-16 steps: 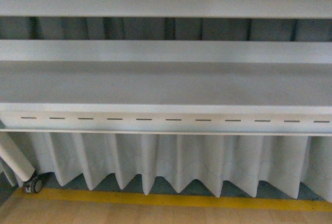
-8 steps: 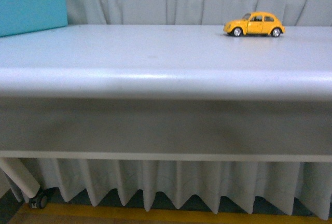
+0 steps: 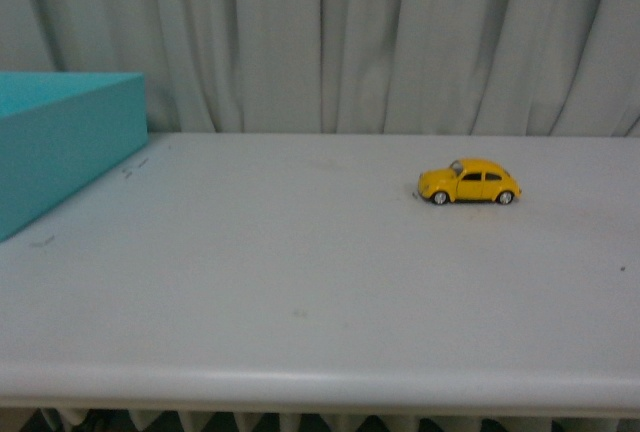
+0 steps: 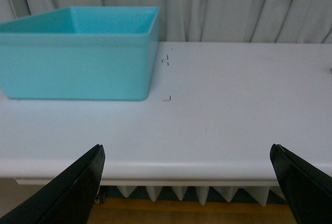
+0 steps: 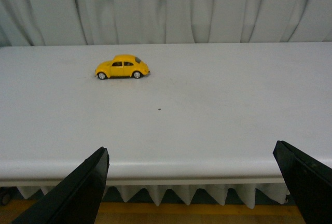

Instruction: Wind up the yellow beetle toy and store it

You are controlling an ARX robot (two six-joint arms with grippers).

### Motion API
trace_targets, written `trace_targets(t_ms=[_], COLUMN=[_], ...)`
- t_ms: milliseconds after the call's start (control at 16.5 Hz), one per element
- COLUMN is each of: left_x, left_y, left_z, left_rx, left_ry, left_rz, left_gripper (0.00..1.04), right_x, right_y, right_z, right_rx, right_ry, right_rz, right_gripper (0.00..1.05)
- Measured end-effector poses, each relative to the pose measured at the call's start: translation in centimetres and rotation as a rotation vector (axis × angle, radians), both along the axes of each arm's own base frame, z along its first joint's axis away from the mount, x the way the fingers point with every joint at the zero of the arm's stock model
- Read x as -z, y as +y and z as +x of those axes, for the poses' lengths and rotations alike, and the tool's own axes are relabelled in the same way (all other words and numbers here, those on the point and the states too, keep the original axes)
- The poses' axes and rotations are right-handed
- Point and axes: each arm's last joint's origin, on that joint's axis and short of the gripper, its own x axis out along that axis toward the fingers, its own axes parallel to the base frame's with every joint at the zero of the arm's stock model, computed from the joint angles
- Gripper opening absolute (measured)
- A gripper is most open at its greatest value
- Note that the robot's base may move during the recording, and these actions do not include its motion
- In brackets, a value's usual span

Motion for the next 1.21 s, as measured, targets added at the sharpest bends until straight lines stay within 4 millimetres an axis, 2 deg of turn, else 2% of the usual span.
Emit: trace_targets(t_ms=[1215], left_x=[-0.03], left_y=[0.00], left_z=[0.00], left_rx=[0.000], left_ry=[-0.003], left_rz=[0.000], left_gripper=[0.98], right_x=[0.00], right_y=[0.00], right_z=[0.00], right_rx=[0.000], right_ry=[0.000], right_rz=[0.000], right_gripper=[0.98])
